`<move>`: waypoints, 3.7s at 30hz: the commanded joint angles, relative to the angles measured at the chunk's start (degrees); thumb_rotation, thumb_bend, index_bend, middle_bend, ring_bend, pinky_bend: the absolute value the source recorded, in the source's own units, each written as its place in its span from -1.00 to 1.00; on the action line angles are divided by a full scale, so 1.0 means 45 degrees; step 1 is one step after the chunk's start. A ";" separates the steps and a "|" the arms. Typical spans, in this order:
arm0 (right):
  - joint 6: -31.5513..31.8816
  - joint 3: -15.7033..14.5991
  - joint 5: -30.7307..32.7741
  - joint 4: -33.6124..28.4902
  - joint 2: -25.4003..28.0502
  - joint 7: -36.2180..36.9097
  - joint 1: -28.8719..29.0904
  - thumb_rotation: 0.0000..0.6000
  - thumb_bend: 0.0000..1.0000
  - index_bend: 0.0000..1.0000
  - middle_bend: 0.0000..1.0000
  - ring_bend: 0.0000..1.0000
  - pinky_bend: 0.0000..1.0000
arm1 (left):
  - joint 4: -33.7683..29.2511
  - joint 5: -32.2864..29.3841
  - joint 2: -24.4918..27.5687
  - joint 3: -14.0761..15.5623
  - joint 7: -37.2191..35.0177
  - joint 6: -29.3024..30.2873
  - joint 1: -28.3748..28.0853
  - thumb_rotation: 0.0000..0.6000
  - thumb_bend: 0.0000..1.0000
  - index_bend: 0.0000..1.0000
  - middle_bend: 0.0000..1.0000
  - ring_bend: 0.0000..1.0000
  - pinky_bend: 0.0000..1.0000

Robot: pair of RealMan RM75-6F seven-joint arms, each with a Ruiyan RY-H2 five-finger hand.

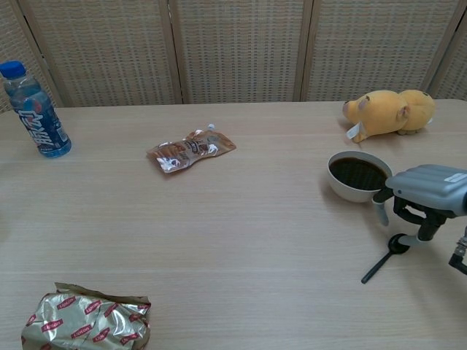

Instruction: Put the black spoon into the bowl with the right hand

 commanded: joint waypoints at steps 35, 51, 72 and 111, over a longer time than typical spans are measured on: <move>0.0236 -0.1043 -0.2123 -0.1384 0.0143 -0.0632 0.0038 1.00 -0.14 0.13 0.83 0.88 1.00 | 0.0206 0.0011 0.0067 0.0149 -0.0316 0.0344 0.0375 1.00 -0.11 -1.00 -1.00 -1.00 -1.00; -0.0119 -0.0909 -0.1845 -0.1367 -0.0044 -0.1117 0.0159 1.00 -0.14 0.13 0.83 0.88 1.00 | 0.0457 -0.0075 -0.0039 0.0193 -0.0556 0.0306 0.0471 1.00 -0.11 -1.00 -1.00 -1.00 -1.00; -0.0406 -0.0798 -0.1212 -0.1052 -0.0369 -0.1572 0.0107 1.00 -0.14 0.15 0.83 0.88 1.00 | 0.0741 -0.0043 -0.0121 0.0198 -0.0811 0.0166 0.0420 1.00 -0.11 -1.00 -1.00 -1.00 -1.00; -0.1256 0.1265 -0.0731 -0.4880 0.2921 0.5526 0.0681 1.00 0.61 0.38 0.87 0.91 1.00 | 0.0757 0.0086 -0.0112 0.0136 -0.0946 0.0187 0.0344 1.00 -0.11 -1.00 -1.00 -1.00 -1.00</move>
